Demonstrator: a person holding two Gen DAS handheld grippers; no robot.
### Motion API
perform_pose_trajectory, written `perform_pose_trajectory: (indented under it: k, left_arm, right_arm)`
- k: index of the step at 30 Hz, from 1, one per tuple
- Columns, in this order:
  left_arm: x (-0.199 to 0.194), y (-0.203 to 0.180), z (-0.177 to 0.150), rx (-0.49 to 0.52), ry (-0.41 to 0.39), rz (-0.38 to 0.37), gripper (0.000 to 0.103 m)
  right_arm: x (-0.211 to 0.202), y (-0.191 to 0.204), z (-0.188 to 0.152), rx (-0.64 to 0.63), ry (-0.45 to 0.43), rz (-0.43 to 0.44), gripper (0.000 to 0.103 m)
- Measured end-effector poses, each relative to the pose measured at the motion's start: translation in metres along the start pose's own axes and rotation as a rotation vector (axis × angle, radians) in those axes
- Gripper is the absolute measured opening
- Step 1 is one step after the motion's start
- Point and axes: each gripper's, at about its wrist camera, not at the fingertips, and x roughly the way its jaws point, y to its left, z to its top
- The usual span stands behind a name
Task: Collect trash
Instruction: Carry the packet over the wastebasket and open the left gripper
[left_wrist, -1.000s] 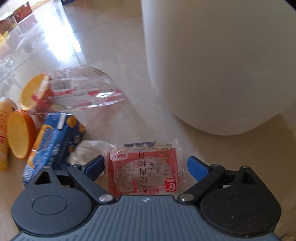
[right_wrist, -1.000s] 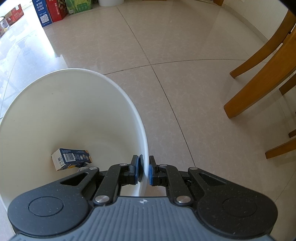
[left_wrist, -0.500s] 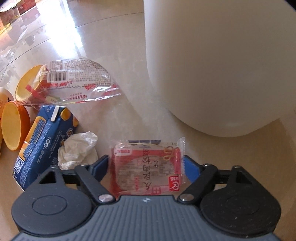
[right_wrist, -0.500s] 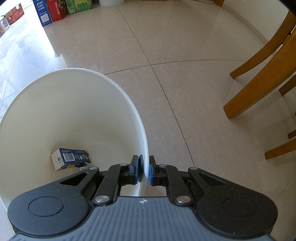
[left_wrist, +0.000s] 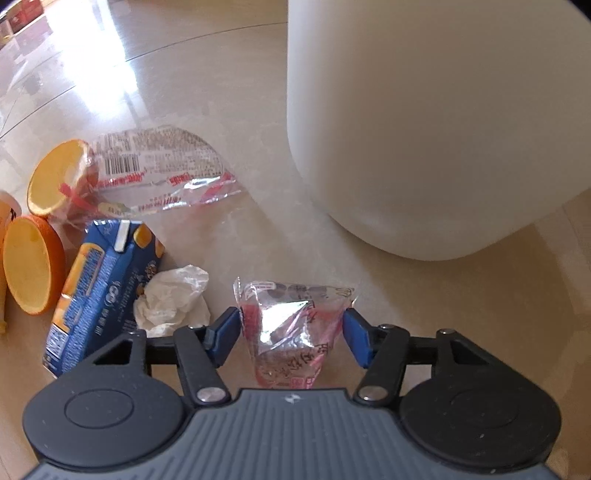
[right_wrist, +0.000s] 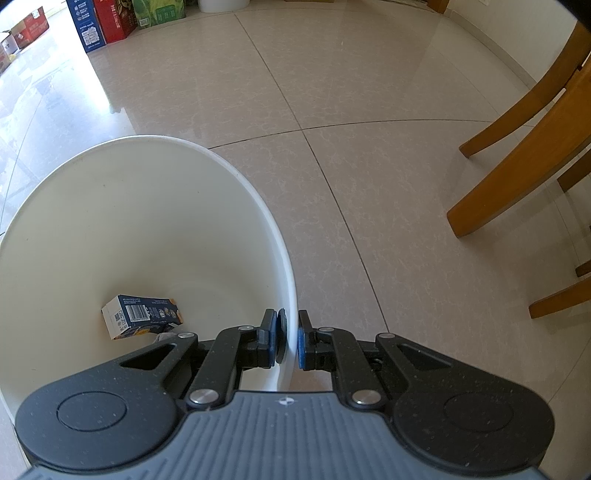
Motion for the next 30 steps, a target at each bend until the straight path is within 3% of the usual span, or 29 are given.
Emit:
perform_pose_trajectory:
  k: [7, 15, 17, 25, 30]
  left_arm:
    - [-0.024, 0.009, 0.025, 0.098, 0.029, -0.052, 0.06]
    - [-0.097, 0.032, 0.045, 0.193, 0.037, -0.075, 0.06]
    - [-0.13, 0.034, 0.049, 0.224, 0.029, -0.067, 0.06]
    - [-0.219, 0.041, 0.099, 0.244, -0.046, -0.07, 0.06]
    - [-0.27, 0.025, 0.139, 0.278, -0.151, -0.105, 0.061]
  right_arm:
    - [0.0, 0.0, 0.001, -0.002, 0.001, 0.0, 0.013]
    - [0.0, 0.001, 0.002, -0.007, 0.005, -0.005, 0.013]
    - [0.0, 0.002, 0.002, -0.011, 0.006, -0.013, 0.013]
    - [0.0, 0.002, 0.002, -0.006, 0.011, -0.02, 0.014]
    - [-0.001, 0.002, 0.002, -0.009, 0.008, -0.02, 0.014]
